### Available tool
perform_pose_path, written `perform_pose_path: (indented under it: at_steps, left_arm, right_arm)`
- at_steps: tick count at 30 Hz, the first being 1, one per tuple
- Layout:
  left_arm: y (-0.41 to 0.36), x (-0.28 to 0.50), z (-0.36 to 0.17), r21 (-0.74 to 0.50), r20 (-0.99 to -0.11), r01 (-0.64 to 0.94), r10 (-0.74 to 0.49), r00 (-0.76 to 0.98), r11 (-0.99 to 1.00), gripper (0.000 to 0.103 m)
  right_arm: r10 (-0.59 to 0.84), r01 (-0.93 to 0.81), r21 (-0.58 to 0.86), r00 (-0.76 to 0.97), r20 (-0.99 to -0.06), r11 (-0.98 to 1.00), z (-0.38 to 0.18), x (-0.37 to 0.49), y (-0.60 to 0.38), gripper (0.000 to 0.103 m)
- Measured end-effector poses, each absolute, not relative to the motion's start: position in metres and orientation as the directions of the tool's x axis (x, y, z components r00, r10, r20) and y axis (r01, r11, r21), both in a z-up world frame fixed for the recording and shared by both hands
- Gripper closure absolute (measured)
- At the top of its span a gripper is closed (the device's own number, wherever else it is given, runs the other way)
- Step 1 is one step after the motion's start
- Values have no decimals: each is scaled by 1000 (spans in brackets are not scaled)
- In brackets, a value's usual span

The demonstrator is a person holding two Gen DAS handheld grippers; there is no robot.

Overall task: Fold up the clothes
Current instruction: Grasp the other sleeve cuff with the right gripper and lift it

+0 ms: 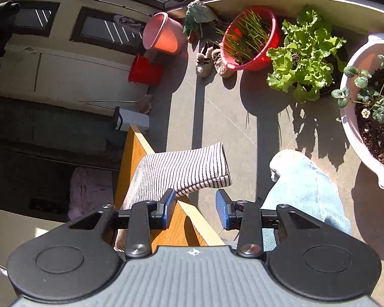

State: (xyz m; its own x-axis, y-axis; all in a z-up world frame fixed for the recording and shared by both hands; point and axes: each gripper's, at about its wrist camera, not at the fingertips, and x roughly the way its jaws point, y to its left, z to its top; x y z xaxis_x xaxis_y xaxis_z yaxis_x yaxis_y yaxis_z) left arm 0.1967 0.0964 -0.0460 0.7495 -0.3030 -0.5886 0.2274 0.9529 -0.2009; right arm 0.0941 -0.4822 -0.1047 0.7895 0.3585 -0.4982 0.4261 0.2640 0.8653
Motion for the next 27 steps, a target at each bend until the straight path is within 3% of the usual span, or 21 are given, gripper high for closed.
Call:
perform_pose_path:
  at_steps: [5, 8, 10, 15, 17, 22, 27]
  left_arm:
    - [96, 197, -46, -195, -591, 228, -300, 749, 954, 0]
    - [97, 197, -46, -201, -588, 228, -303, 750, 953, 0]
    - [100, 197, -47, -205, -586, 229, -306, 750, 952, 0]
    - [102, 197, -47, -219, -580, 229, -315, 751, 948, 0]
    - [103, 196, -47, -228, -576, 229, -321, 752, 946, 0]
    - [108, 195, -47, -254, -563, 229, -337, 755, 940, 0]
    - [112, 194, -48, -273, -551, 229, -347, 759, 934, 0]
  right_arm:
    - [403, 468, 879, 790, -462, 93, -142, 111, -480, 54]
    - [395, 436, 898, 815, -424, 63, -148, 127, -483, 56]
    - [392, 381, 923, 841, -373, 62, -144, 137, -482, 63]
    - [389, 161, 946, 882, -265, 280, -77, 158, -461, 87]
    - [386, 71, 907, 889, -246, 414, -40, 164, -445, 92]
    - [421, -113, 771, 882, -213, 627, 41, 173, -391, 93]
    - [400, -80, 706, 866, -301, 704, 66, 173, -377, 90]
